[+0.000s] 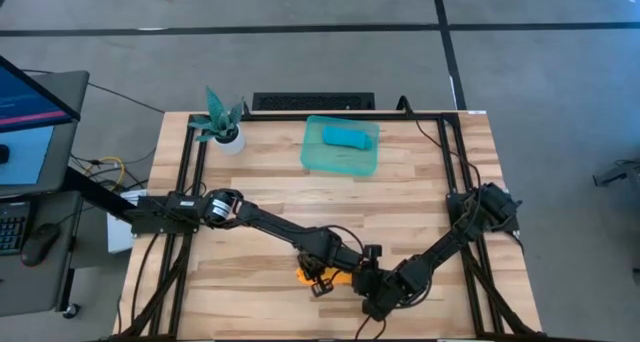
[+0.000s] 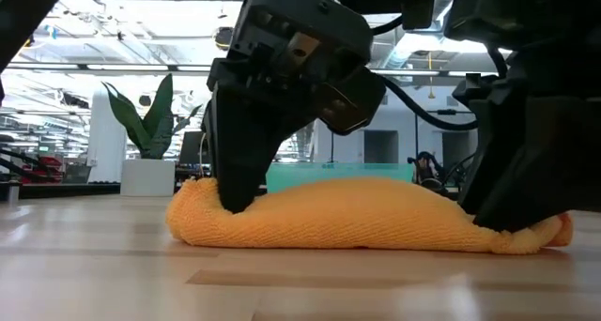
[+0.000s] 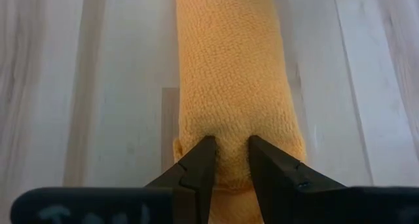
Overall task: Roll microfiber towels into tight, uniform cylinder then place into a basket
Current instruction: Roll the yellow microfiber towel
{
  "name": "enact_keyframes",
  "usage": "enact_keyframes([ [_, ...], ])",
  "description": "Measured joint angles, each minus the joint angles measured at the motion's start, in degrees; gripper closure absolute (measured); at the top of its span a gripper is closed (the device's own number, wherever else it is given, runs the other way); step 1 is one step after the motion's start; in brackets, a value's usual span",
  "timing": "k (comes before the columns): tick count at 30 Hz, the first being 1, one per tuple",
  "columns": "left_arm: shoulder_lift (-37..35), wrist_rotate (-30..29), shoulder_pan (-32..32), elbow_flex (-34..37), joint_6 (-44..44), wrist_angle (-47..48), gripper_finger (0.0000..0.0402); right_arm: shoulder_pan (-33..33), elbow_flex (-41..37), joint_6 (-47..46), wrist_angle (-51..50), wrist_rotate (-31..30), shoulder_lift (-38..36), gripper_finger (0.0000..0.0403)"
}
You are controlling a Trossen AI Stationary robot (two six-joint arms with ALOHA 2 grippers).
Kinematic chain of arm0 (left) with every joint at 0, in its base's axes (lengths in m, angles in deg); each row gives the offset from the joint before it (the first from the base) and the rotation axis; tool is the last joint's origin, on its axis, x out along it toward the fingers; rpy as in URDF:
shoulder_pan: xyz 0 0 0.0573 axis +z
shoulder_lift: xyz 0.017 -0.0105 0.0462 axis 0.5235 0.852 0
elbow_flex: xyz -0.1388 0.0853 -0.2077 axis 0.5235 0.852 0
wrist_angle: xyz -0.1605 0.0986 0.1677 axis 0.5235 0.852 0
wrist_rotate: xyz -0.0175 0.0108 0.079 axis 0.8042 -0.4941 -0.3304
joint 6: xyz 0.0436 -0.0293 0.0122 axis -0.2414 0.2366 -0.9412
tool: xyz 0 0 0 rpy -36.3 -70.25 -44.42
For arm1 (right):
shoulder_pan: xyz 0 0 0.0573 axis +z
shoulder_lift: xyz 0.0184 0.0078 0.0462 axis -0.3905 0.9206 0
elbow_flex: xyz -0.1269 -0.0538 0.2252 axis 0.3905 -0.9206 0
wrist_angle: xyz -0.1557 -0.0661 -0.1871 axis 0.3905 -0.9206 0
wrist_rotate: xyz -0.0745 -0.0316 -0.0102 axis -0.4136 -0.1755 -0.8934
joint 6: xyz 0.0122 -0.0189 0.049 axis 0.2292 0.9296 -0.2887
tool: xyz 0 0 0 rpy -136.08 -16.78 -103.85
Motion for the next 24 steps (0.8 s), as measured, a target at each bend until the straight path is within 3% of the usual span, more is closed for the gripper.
enact_keyframes([
  [13, 0.15, -2.80, -0.97, -0.14, -7.91, 0.91, 0.0274, 0.21, 0.86, 0.02, -0.97, 0.76, 0.01, 0.0285],
  [17, 0.61, -8.09, -1.95, -3.82, -7.81, 6.82, 0.0267, 0.23, 0.86, 0.16, -1.00, 0.83, 0.01, 0.0285],
  [24, 0.61, -20.24, -7.36, -16.18, -3.36, 19.04, 0.0266, 0.27, 0.86, 0.20, -0.99, 0.89, 0.01, 0.0285],
])
